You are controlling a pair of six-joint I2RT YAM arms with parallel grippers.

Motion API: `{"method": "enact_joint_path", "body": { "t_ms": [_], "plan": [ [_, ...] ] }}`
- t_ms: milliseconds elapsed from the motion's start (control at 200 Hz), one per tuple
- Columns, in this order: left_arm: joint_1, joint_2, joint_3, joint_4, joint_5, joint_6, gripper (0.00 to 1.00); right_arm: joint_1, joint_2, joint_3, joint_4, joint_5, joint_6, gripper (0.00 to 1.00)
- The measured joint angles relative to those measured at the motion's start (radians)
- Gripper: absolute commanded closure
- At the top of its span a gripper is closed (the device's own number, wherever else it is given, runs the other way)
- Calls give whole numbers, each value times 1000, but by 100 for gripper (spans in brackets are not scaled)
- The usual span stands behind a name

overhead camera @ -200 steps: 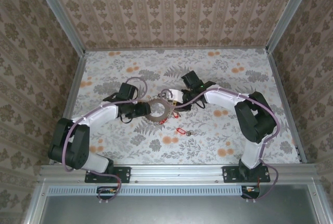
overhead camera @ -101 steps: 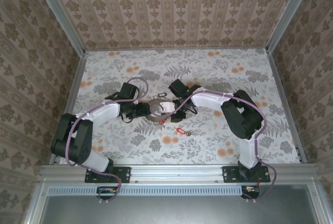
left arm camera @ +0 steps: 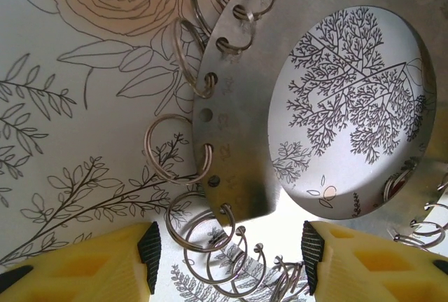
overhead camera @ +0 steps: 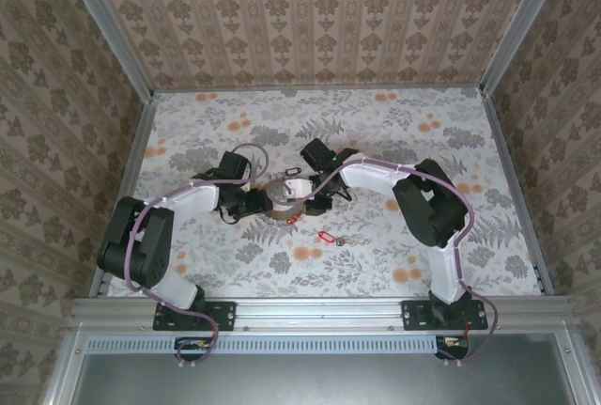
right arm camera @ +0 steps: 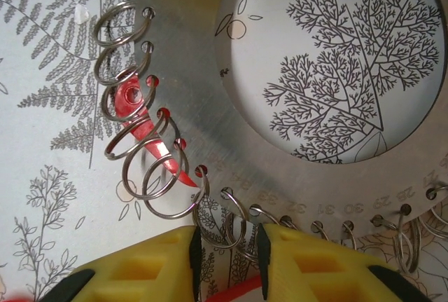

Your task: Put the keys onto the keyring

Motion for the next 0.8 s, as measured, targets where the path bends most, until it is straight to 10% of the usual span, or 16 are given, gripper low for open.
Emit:
{"method": "enact_joint_path", "body": {
  "t_ms": [800],
  "plan": [
    [38,-19,-46,63,56,-27,43,15,28,7,57,19,113,95]
  ]
}}
